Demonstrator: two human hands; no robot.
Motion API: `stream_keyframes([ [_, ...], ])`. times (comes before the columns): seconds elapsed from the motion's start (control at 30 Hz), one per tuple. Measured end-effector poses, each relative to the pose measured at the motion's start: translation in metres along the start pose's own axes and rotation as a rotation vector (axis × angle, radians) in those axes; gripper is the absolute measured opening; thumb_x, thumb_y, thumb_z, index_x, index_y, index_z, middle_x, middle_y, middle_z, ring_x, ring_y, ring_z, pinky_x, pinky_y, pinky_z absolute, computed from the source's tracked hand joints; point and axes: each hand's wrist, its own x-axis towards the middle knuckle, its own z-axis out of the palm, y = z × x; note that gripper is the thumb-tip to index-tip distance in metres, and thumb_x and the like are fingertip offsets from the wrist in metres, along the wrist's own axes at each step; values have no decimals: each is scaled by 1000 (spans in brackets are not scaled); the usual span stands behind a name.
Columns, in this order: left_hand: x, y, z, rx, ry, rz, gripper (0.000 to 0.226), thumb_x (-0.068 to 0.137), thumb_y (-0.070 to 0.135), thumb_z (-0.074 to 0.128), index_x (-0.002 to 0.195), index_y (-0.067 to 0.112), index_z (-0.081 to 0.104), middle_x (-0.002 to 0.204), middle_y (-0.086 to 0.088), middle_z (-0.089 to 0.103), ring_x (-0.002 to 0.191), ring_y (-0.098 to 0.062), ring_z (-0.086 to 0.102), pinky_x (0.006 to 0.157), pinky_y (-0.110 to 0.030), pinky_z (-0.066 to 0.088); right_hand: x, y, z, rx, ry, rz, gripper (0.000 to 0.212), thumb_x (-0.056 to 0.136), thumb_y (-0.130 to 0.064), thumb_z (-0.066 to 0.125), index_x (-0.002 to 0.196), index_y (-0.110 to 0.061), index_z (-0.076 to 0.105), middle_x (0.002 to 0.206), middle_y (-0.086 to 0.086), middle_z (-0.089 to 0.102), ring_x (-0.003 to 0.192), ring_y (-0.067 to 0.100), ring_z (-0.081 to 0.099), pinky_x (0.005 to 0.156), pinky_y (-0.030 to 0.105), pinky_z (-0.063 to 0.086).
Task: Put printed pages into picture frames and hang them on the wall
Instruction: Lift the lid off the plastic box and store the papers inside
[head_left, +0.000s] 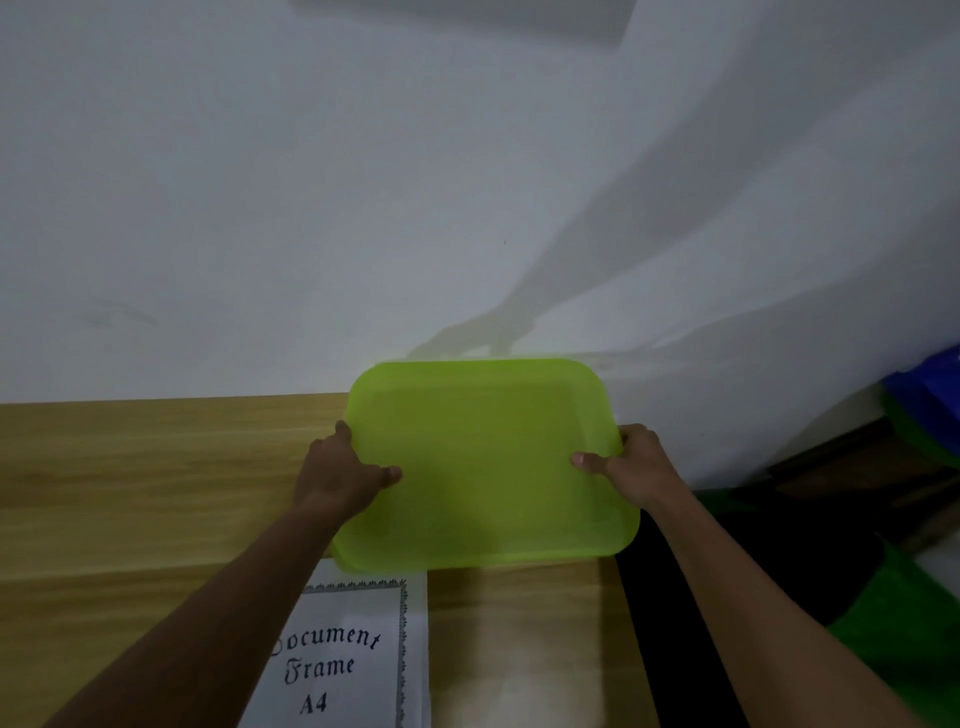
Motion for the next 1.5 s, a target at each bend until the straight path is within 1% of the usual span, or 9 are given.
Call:
stream_keyframes([
  [0.13,4,1,0,-37,-12,-5,107,65,37,87,148,3,29,134,-20,51,120,-39,51,95,-47,48,2,-4,-4,8,-52,10,56,57,-38,94,100,-8,74,101,8,74,88,23,71,81,41,60],
  [0.27,12,2,-5,-79,-83,-32,102,59,30,91,141,3,36,128,-20,55,112,-40,55,91,-49,51,6,-18,-15,0,-165,60,59,65,-29,92,106,-10,53,97,-3,62,89,19,62,64,29,51],
  [0.37,20,8,-13,-110,-141,-32,108,36,34,90,129,7,42,119,-18,58,107,-40,56,89,-51,52,26,-30,-19,-4,-173,63,83,66,-45,89,129,-11,46,120,3,62,100,23,65,81,38,57],
  [0.53,38,21,-18,-129,-187,-24,132,13,41,82,133,9,38,122,-17,57,111,-36,56,89,-46,53,54,-58,-21,-90,-130,-10,74,76,-32,84,137,-8,50,131,12,61,105,27,65,88,39,55],
  [0.7,47,14,-11,-153,-94,31,118,19,57,82,124,13,52,115,-7,64,103,-30,62,85,-44,54,72,-79,-24,-232,-193,1,60,73,-14,87,125,-3,60,120,12,64,102,26,61,86,35,51],
  [0.93,45,18,-7,-149,-59,19,105,34,42,88,126,12,49,118,-10,61,109,-31,57,84,-39,50,80,-82,-26,-257,-229,57,55,67,-13,90,116,3,69,114,17,70,109,32,63,98,46,51],
  [1.03,45,16,-4,-166,-39,18,95,47,30,94,128,12,48,119,-11,60,110,-32,56,83,-37,48,82,-81,-27,-280,-226,34,56,66,-15,91,115,2,70,111,15,72,104,30,66,94,41,53],
  [1.33,41,19,-4,-175,23,-16,101,38,33,95,125,12,49,117,-13,56,109,-33,54,85,-42,51,83,-74,-23,-261,-172,-56,45,66,-13,91,105,1,74,101,12,75,91,24,69,87,33,54],
  [1.5,33,28,-6,-117,78,42,82,47,22,96,116,3,56,86,2,43,112,-36,51,90,-47,50,82,-74,-24,-309,-157,-74,44,62,-18,94,99,-1,77,95,10,76,87,23,71,90,38,56],
])
